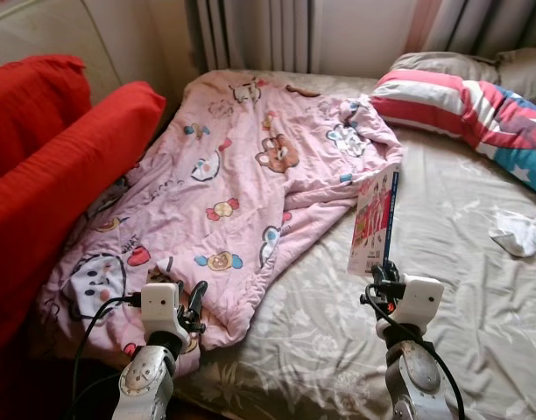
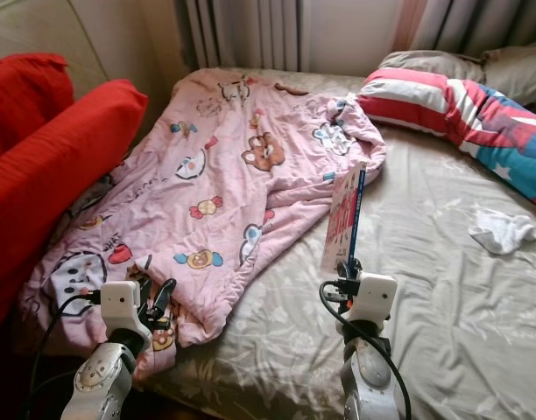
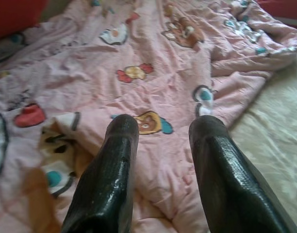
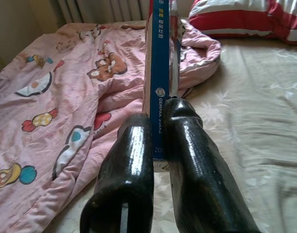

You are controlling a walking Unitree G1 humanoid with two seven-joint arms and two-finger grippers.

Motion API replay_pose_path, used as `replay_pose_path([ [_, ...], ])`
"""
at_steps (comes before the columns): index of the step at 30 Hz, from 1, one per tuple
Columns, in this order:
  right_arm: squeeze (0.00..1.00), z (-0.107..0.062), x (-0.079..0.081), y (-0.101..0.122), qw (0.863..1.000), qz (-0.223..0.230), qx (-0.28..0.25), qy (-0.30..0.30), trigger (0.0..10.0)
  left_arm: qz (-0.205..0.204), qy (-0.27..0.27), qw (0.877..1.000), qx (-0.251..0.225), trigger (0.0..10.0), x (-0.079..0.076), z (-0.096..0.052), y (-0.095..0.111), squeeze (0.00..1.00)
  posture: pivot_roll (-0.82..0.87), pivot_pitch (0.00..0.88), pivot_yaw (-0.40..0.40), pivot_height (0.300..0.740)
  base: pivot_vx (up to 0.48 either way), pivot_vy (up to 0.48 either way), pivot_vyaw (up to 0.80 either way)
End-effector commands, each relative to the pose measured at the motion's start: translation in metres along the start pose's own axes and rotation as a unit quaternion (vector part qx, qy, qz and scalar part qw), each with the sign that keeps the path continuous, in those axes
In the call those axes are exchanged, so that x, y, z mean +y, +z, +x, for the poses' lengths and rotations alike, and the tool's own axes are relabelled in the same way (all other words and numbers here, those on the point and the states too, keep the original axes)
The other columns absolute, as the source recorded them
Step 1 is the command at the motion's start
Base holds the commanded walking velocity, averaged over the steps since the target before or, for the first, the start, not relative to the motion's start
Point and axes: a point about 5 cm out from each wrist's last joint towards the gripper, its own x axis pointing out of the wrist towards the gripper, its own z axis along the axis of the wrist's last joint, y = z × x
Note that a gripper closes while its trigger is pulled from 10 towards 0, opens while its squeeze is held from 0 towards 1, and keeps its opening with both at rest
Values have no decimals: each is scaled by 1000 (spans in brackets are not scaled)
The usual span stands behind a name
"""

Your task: Clean up the room

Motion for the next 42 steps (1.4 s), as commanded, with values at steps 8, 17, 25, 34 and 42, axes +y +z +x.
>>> replay_pose_path([
  [8,0,1,2,0,1000,9,3,-5,10000,2,1,1000,14,10000,4,-7,-8,0,-33,197,17,740,0,-106,-100],
  [17,0,0,2,1,1000,5,-2,-6,10000,5,-1,1000,13,10000,3,-7,-8,0,-32,201,18,740,0,-344,-356],
  [25,0,0,3,1,1000,1,-4,-5,10000,5,-1,1000,13,10000,3,-7,-8,0,-31,203,18,740,0,-360,0],
  [34,0,0,3,-1,1000,5,3,-12,10000,5,-3,1000,12,10000,3,-7,-8,0,-30,204,19,740,0,-361,-392],
  [42,0,-1,2,-1,1000,3,0,-15,10000,4,-2,1000,12,10000,3,-7,-8,0,-29,204,20,740,0,-360,-91],
])
